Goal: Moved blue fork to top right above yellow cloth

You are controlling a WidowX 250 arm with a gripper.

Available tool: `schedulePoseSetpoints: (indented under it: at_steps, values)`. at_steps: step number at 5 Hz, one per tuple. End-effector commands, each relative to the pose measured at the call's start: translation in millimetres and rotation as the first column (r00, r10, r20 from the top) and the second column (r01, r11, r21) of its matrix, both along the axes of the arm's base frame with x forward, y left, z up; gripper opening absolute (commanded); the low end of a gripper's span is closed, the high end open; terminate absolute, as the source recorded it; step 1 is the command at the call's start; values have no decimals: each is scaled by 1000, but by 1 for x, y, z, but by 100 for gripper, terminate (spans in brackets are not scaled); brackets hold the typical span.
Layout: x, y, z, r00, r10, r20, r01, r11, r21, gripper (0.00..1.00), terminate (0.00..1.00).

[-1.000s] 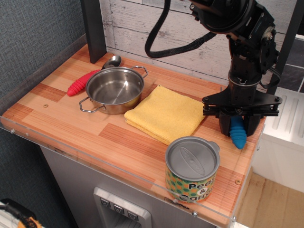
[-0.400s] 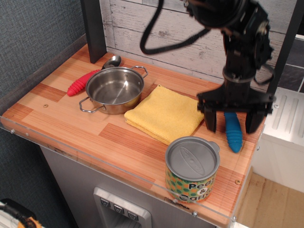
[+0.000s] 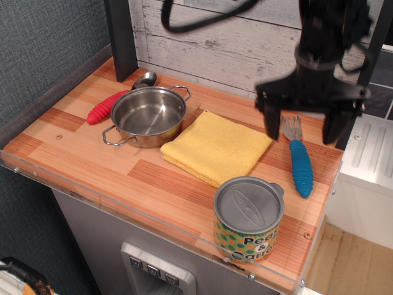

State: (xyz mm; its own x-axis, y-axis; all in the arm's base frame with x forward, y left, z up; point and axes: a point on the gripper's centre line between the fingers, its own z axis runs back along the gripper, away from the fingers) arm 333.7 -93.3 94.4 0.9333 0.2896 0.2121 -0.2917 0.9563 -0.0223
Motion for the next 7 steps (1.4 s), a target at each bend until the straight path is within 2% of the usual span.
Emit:
schedulePoseSetpoints:
  at_steps: [1, 2, 3, 4, 5, 6, 7]
  values:
    - [-19, 45, 38, 1000, -5, 0, 5, 999, 50, 100, 0]
    - [-14, 71, 51, 999, -44, 21, 42, 996, 84, 100, 0]
    - [-2, 100, 54, 998, -41, 45, 38, 997, 64, 100, 0]
    - [15, 117, 52, 996, -66, 57, 62, 995, 72, 100, 0]
    - [27, 127, 47, 995, -76, 66, 72, 995, 62, 100, 0]
    - [27, 127, 47, 995, -76, 66, 72, 995, 62, 100, 0]
    - [27, 127, 47, 995, -76, 66, 72, 995, 62, 100, 100]
